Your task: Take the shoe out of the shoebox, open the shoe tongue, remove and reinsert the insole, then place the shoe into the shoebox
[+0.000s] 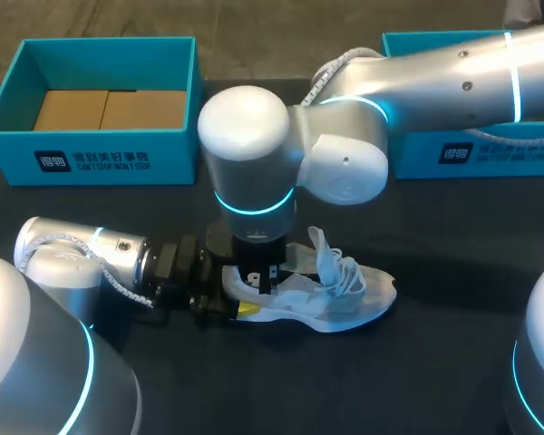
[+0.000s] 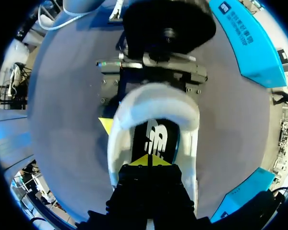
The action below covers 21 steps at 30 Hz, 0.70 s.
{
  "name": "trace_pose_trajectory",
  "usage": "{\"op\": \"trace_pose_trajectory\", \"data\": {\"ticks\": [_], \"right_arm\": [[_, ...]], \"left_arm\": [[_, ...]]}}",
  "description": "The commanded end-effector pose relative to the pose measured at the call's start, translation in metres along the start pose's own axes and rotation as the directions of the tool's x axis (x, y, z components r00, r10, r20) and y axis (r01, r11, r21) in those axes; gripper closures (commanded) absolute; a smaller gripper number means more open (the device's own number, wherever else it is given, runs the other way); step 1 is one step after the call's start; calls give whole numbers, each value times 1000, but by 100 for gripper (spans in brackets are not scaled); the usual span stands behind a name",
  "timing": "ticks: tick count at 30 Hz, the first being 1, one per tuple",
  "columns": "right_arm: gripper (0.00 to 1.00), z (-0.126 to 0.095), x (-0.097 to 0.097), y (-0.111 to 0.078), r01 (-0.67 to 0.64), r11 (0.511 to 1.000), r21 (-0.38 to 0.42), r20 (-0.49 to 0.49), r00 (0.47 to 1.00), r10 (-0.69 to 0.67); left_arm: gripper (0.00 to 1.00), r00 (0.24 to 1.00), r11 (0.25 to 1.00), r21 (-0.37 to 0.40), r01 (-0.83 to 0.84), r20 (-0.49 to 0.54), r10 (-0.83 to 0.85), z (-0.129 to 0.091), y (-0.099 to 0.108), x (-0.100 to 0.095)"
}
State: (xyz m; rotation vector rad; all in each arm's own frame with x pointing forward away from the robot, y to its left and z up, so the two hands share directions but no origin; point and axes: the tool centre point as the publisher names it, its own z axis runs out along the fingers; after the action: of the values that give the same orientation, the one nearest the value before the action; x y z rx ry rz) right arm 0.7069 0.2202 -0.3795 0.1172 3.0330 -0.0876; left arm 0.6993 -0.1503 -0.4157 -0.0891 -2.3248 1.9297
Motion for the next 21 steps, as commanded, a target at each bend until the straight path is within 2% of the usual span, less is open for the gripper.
{"op": "trace_pose_trajectory", "data": {"ticks": [1,9,21], "right_arm": [[100,8,-3,-11,-13,1000,-9,-9,1000,13],[100,15,-11,-31,-82,997,-18,1,997,82],[100,17,-6,-51,-151,988,-19,30,988,151]], "left_arm": [[100,1000,1000,-2,1,0,-1,3,2,1],[100,1000,1000,-2,1,0,-1,3,2,1],[100,1000,1000,-2,1,0,-1,3,2,1]]}}
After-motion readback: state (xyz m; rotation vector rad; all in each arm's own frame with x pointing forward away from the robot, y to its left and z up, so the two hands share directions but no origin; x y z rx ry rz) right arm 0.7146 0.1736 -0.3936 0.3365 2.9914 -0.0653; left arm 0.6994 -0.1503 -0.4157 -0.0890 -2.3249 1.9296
